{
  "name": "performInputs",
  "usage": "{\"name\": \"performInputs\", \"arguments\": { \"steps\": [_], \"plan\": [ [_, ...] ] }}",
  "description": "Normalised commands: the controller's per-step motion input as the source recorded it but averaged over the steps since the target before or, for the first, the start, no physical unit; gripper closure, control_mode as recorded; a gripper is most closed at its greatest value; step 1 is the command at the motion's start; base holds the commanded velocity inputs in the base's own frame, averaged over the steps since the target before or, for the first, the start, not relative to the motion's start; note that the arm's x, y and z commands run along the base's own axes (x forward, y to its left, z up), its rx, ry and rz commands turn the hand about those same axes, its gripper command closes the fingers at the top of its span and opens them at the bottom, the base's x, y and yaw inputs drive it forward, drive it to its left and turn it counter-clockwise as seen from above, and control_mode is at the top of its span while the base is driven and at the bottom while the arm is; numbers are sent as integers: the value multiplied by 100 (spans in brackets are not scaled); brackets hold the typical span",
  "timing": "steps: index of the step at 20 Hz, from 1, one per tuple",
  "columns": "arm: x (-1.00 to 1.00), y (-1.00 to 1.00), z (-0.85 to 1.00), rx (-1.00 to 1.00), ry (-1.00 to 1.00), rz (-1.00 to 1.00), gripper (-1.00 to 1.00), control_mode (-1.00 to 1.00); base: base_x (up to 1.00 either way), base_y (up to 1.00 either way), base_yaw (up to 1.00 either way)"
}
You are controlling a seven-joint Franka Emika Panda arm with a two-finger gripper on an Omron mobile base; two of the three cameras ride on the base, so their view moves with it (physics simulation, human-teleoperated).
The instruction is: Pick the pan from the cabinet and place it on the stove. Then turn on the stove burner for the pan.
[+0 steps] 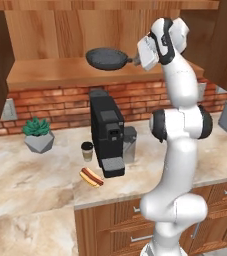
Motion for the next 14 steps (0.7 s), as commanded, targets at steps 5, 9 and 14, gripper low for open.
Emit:
{"name": "performInputs", "arguments": {
  "steps": [5, 9, 14],
  "plan": [
    [-43, 0, -43, 0, 0, 0, 100, -100, 0, 0, 0],
    [-45, 0, -39, 0, 0, 0, 100, -100, 0, 0, 0],
    [-47, 0, -40, 0, 0, 0, 100, -100, 0, 0, 0]
  ]
}}
